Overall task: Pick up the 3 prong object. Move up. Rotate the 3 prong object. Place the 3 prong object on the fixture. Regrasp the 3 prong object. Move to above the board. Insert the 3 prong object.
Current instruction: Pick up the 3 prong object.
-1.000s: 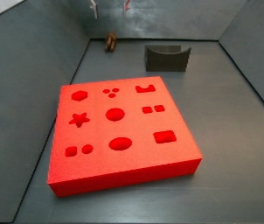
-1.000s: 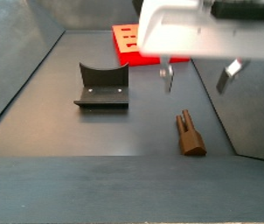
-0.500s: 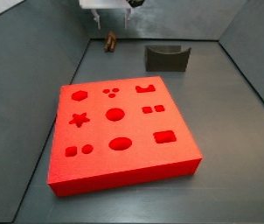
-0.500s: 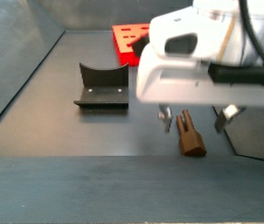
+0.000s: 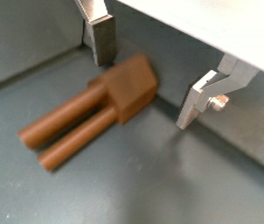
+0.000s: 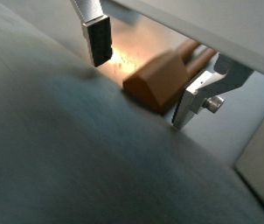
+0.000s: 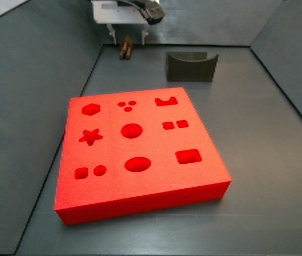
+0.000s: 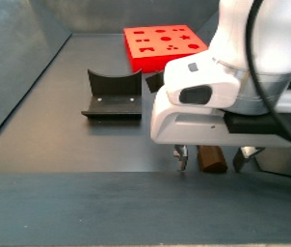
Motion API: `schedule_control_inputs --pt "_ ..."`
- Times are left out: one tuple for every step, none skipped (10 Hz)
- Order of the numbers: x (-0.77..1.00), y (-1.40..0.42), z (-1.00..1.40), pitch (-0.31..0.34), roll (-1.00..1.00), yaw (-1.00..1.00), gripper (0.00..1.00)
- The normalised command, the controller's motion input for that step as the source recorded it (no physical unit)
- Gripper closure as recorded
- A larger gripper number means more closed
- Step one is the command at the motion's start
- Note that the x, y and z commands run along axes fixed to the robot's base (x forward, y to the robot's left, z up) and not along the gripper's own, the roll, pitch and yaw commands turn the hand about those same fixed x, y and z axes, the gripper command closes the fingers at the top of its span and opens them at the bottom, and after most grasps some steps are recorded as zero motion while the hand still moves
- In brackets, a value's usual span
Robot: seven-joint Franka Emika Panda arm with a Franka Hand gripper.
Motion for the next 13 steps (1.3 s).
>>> schedule_control_inputs --pt "0.0 -0.21 -0.93 -0.169 0.1 -0.11 0.0" --pt "0.0 -0.02 -0.68 -0.123 0.0 -0.09 0.0" --pt "0.0 -0.03 0.0 0.0 0.05 0.0 0.0" --pt "0.0 0.0 0.0 0.0 0.01 0.0 0.0" --pt "0.0 0.0 0.0 0.0 0.0 0.0 1.0" --pt "0.0 0.0 0.0 0.0 0.0 0.0 1.0" --pt "0.0 0.0 0.0 0.0 0.0 0.0 1.0" --pt "0.0 0.0 0.0 0.0 0.0 0.0 1.0" --pt "0.0 0.0 0.0 0.0 0.0 0.0 1.0" --pt "0.0 0.0 0.0 0.0 0.0 0.0 1.0" --pt "0.0 0.0 0.0 0.0 0.0 0.0 1.0" --pt "0.0 0.0 0.0 0.0 0.0 0.0 1.0" --pt "0.0 0.0 0.0 0.0 0.0 0.0 1.0"
